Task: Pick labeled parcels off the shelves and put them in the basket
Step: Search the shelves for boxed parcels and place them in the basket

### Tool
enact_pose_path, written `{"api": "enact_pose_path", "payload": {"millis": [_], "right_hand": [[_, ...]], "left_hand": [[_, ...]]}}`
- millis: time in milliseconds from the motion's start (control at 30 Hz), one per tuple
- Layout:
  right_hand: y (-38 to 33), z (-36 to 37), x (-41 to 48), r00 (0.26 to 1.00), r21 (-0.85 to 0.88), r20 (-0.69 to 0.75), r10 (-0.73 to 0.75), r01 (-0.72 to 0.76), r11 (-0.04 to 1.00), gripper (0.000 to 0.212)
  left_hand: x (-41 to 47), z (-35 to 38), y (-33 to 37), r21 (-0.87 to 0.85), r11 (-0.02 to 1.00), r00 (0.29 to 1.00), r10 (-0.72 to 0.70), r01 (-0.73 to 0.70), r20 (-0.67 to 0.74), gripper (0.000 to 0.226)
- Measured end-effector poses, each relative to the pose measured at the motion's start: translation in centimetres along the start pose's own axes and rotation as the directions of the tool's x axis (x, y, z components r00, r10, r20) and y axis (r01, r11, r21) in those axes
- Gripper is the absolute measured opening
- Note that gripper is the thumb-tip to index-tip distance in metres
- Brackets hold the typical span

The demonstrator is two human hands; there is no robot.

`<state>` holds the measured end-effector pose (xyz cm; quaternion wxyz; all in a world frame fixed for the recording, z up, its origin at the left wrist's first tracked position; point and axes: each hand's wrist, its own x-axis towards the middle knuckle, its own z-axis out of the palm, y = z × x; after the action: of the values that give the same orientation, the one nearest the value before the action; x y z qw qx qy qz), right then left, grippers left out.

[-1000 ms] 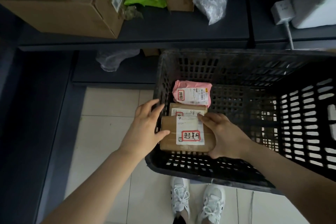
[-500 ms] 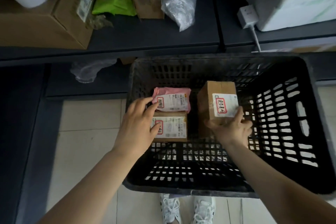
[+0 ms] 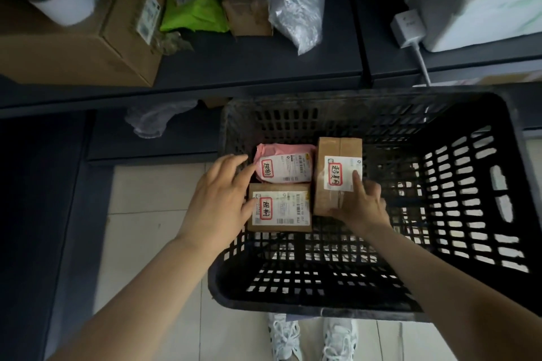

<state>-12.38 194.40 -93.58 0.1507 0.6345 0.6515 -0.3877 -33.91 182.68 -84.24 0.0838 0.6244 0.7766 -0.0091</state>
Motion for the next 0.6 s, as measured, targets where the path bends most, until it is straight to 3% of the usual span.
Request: {"api": "enact_pose_path", "payload": {"millis": [167, 333, 433, 600], "right_hand": [[-3.7, -5.1, -4.1, 0.983, -0.050, -0.066, -0.169, 0.165, 0.985, 0.093], [-10.9, -12.3, -11.7, 0.885, -0.227, -0.069, -0.460, 0.436, 0.871, 0.084], [-16.0, -16.7, -18.1, 0.776, -0.330, -0.004, -0.630, 0.594, 0.734, 0.075], [-25.6, -22.7, -30.1, 0.483, -0.447, 0.025, -0.875, 0.789, 0.423, 0.066]], "left_hand": [[-1.0, -5.5, -0.1, 0.091, 0.996, 0.999, -0.009, 0.013, -0.051, 0.060], [-3.5, -14.7, -0.9, 0.111, 0.992, 0.982, -0.033, 0.055, -0.187, 0.062], [-7.1, -22.1, -2.1, 0.140, 0.985, 0.956, -0.055, 0.099, -0.289, 0.062], [-16.6, -35.2, -6.3, 0.232, 0.935, 0.902, -0.159, 0.268, -0.402, 0.059]]}}
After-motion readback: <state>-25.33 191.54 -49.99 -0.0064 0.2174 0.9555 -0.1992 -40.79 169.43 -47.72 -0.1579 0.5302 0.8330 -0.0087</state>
